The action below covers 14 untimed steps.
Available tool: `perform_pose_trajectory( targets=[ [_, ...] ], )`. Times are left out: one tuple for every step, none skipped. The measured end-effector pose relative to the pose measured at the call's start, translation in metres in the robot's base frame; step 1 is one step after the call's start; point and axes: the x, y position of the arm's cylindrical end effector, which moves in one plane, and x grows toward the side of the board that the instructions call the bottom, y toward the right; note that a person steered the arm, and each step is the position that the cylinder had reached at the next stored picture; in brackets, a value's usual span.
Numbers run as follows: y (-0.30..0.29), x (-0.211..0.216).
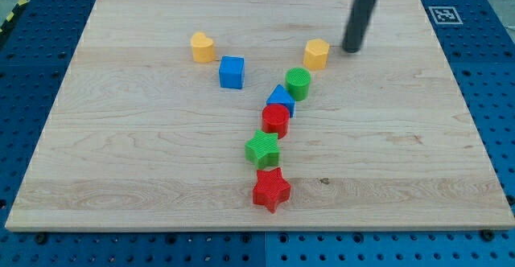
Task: Move the blue cube to the right a bit
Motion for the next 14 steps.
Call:
perform_pose_trajectory(
  targets=[
    [-0.042, -0.014],
    [-0.071, -0.032],
    [-0.156, -0.037],
    [-0.262, -0.037],
    [-0.332, -0.024],
    [-0.323, 0.025],
    [-0.282, 0.048],
    [-0.276, 0.048],
    [-0.266, 0.055],
    [-0.234, 0.063],
    [-0.197, 0.063],
    [-0.182, 0.063],
    [-0.192, 0.063],
    [-0.194, 0.066]
  ],
)
